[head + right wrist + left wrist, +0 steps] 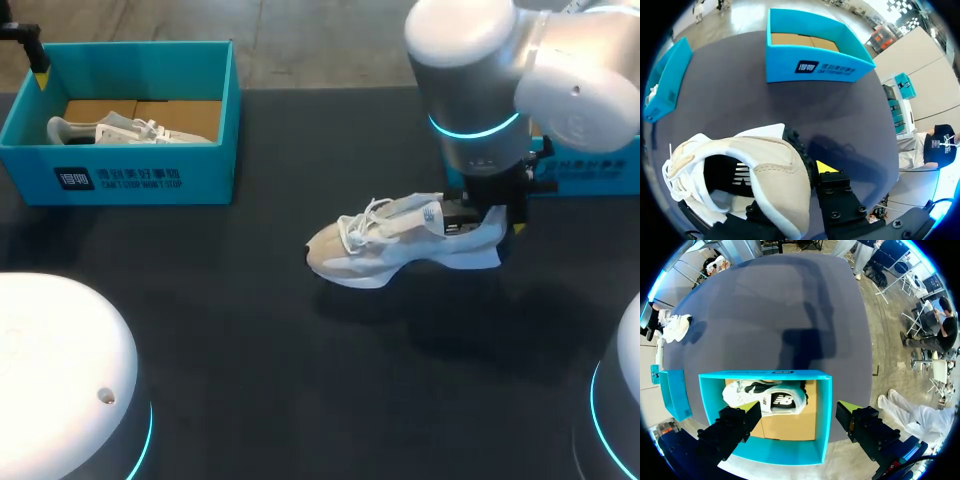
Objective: Take the shoe out of the shoebox, open the shoe tongue, remove and reinsert the insole, then place the shoe into the shoebox
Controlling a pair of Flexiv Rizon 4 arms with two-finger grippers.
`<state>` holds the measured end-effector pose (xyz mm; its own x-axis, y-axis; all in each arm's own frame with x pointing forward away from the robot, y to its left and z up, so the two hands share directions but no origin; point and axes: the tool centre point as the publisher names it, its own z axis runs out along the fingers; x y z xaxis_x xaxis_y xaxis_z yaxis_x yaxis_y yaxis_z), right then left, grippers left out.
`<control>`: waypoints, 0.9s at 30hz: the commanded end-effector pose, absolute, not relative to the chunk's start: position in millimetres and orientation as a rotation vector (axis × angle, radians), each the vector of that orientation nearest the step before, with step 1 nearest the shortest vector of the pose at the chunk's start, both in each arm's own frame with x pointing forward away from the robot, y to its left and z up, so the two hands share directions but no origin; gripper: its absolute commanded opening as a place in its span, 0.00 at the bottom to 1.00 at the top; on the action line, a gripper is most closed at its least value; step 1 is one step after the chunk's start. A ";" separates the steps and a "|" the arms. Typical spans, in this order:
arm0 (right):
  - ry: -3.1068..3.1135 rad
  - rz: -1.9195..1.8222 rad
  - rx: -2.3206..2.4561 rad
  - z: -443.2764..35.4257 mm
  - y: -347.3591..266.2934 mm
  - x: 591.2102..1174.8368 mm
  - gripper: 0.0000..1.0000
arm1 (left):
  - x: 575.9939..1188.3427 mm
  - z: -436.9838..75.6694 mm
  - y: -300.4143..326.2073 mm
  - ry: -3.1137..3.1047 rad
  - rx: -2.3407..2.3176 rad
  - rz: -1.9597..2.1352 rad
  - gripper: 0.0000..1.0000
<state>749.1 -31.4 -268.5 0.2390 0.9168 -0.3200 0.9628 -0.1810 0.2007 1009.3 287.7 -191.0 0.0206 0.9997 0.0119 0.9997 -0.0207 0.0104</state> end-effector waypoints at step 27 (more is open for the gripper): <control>1.807 -0.185 2.101 -302.8 17.9 716.6 0.00 | 1009.0 -190.4 287.9 -2.195 -2.243 -0.029 1.00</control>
